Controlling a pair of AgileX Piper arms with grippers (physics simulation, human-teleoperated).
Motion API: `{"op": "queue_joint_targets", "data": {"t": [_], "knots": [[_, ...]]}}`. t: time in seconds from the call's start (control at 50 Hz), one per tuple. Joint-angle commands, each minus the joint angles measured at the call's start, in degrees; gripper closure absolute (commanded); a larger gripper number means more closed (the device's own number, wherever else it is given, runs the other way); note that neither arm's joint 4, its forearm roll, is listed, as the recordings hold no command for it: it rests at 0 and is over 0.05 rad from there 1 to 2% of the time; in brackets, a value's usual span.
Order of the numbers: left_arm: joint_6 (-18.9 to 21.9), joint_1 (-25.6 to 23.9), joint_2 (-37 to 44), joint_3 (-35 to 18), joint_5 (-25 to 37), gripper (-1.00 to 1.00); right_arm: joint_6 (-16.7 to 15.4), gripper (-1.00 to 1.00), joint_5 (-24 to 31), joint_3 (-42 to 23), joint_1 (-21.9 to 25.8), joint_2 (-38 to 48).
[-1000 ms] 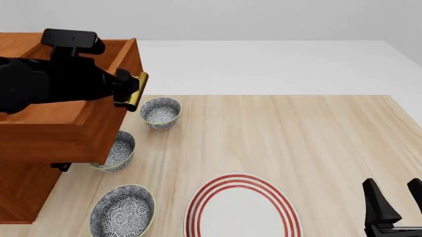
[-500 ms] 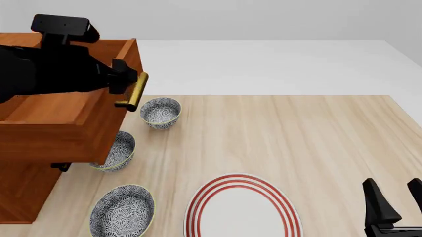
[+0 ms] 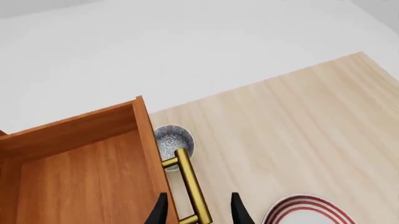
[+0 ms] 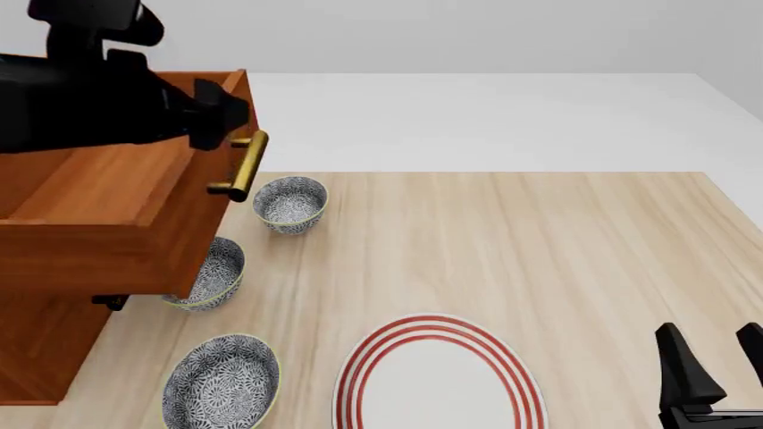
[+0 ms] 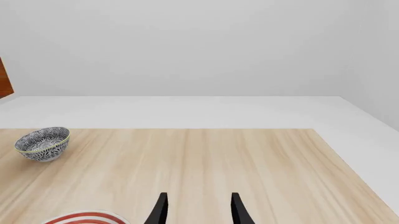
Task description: Open the top drawer of the cabinet.
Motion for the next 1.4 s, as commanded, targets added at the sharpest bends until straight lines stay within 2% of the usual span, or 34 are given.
{"op": "queue_joint_targets", "data": {"t": [0.02,1.4], "knots": [[0.37,-0.31,-0.59,-0.33,0.23,-1.0,0.01,-1.0,0.0,0.0,0.0,0.0],[-0.16,-5.02,-6.49,-0.05,1.89,-1.0,-0.01,-1.0,0.0,0.0,0.01,-0.01]]}}
